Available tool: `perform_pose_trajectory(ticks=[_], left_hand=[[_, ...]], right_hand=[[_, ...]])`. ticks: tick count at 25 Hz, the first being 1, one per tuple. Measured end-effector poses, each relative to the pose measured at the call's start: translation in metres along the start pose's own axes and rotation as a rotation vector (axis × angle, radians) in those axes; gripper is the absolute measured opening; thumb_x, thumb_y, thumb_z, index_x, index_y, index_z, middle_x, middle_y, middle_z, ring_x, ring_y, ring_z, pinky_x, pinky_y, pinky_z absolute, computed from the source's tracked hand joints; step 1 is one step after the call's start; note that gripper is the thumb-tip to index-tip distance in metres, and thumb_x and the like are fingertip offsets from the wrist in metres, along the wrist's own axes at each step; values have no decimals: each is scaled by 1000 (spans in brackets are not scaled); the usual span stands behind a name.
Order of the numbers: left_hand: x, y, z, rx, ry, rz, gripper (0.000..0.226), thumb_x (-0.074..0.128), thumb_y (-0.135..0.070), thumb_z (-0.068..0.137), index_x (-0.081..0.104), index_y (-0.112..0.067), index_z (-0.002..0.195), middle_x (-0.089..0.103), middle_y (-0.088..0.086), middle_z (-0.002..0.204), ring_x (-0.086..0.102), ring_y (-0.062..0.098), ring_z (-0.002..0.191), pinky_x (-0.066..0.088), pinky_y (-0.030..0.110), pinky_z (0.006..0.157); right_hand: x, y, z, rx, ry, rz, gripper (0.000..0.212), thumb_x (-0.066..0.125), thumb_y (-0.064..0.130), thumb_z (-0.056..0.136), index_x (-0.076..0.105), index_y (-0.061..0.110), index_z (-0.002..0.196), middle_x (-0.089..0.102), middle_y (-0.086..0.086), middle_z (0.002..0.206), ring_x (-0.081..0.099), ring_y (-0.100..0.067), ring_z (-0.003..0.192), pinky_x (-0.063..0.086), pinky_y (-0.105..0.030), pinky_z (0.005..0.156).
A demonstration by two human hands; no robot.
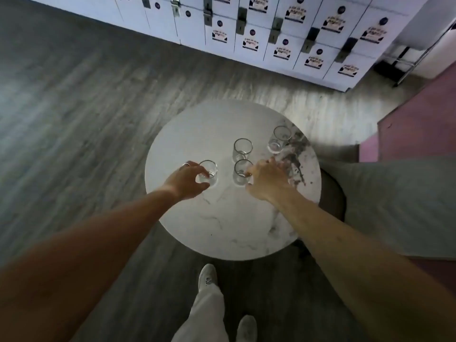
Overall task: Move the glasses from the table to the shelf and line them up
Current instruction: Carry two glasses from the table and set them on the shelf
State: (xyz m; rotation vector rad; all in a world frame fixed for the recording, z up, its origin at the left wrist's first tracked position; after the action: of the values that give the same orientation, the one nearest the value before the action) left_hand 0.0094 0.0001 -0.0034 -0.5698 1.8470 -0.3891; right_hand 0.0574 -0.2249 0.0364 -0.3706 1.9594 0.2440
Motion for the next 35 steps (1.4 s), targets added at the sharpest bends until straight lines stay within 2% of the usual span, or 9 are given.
perform_pose_trajectory(ticks=[5,8,11,15,19,26,29,33,35], left_hand=[[14,16,18,44,13,41,27,69,-35,88,71,-25,113,57,3,133,59,24,120,44,36,102],[19,20,23,97,-25,29,24,67,-37,90,71,-17,104,61,8,127,62,29,113,48,39,96],[22,24,20,139,-59,20,21,65,-34,93,69,-15,99,62,9,126,63,33,107,49,37,88],[4,31,12,207,-84,25,16,62,-32,95,65,-17,93,66,9,112,64,33,97,42,32,79],[-33,24,3,293,-147,46,11,64,-32,93,64,-21,91,69,6,103,66,32,91,39,30,75],[-92,-75,-34,536,-282,78,14,69,-34,90,66,-20,93,74,4,96,70,23,86,42,29,71],[-97,-133,-67,682,-270,85,14,70,-31,90,68,-18,92,75,5,95,69,22,87,45,29,72],[-78,-224,-141,881,-200,110,17,65,-34,93,68,-17,94,74,8,98,68,25,91,56,40,78],[-57,-265,-178,948,-165,96,15,66,-37,92,67,-22,92,74,3,99,68,20,92,55,39,81]], right_hand=[[15,5,19,63,-24,-65,37,56,40,90,63,26,124,55,-6,132,38,-32,127,21,-60,109],[24,9,26,94,-80,-84,35,53,46,92,68,23,115,59,-8,127,41,-32,126,17,-62,110],[29,11,31,93,-121,-98,35,52,49,92,72,24,106,63,-8,119,45,-30,120,21,-60,108],[21,18,24,36,-151,-47,35,56,56,88,71,27,101,63,-8,114,44,-30,118,19,-58,107],[-9,22,0,-5,-236,44,37,59,57,87,68,26,104,62,-11,113,46,-32,117,25,-54,105],[-81,-5,-107,115,-509,70,36,51,56,89,66,25,103,62,-9,114,51,-30,113,30,-51,100],[-89,-25,-176,231,-563,97,38,49,54,89,66,27,109,64,-8,113,52,-28,111,29,-49,100],[-81,-58,-303,439,-620,121,32,52,54,87,67,28,99,63,-7,110,51,-28,110,29,-47,96],[-72,-70,-371,533,-641,149,33,52,56,87,68,28,95,64,-4,106,54,-27,108,30,-46,94]])
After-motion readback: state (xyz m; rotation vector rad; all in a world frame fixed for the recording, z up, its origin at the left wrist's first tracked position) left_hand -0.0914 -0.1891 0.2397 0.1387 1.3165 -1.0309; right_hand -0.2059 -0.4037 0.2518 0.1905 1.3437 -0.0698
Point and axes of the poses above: each hand's wrist, its own z-axis towards the middle knuckle, its own x-axis out of the palm, y = z × x, the point moved 1 cm from there along z, towards the middle knuckle
